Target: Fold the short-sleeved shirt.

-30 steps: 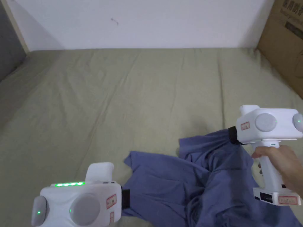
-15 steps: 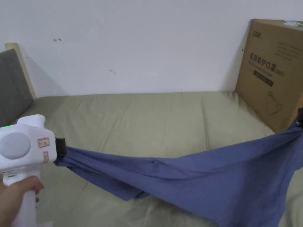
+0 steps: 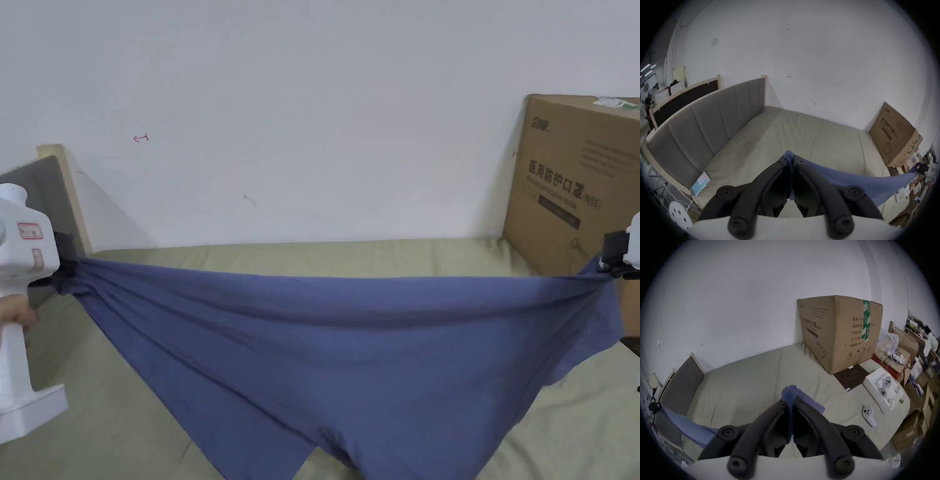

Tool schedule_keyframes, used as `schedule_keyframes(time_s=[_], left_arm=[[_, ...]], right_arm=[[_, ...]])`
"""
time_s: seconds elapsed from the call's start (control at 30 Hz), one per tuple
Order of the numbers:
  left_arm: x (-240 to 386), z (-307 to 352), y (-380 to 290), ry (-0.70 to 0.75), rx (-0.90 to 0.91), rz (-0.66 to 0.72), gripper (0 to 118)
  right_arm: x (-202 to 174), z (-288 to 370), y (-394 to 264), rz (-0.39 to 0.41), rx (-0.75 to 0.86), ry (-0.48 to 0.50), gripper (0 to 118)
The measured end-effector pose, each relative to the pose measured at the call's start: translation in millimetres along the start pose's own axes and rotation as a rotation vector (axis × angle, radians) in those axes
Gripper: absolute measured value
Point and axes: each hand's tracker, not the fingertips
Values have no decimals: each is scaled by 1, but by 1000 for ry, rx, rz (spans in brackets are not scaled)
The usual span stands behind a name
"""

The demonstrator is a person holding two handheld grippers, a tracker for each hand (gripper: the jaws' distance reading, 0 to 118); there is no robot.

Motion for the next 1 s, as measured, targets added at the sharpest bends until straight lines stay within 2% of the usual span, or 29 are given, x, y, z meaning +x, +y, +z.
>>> schedule_keyframes(time_s=[0.23,0.33,0.57,0.67,0.8,1.0], left_arm=[[-19,-34,50,41,61,20,5],[-25,-43,66,52,92,18,5],[-50,-58,69,68,140,17,5],[-66,-73,43,96,113,17,5],[-87,-96,-19,131,10,-14,5],[-123,-110,-118,120,-171,-23,5]], right_arm=[[-55,-48,37,31,15,40,2],[-73,-64,56,21,36,66,2],[-98,-87,62,9,89,115,2],[-100,-108,35,15,30,139,2],[-97,-141,-27,48,-99,119,2],[-72,-162,-131,-19,-284,96,2]])
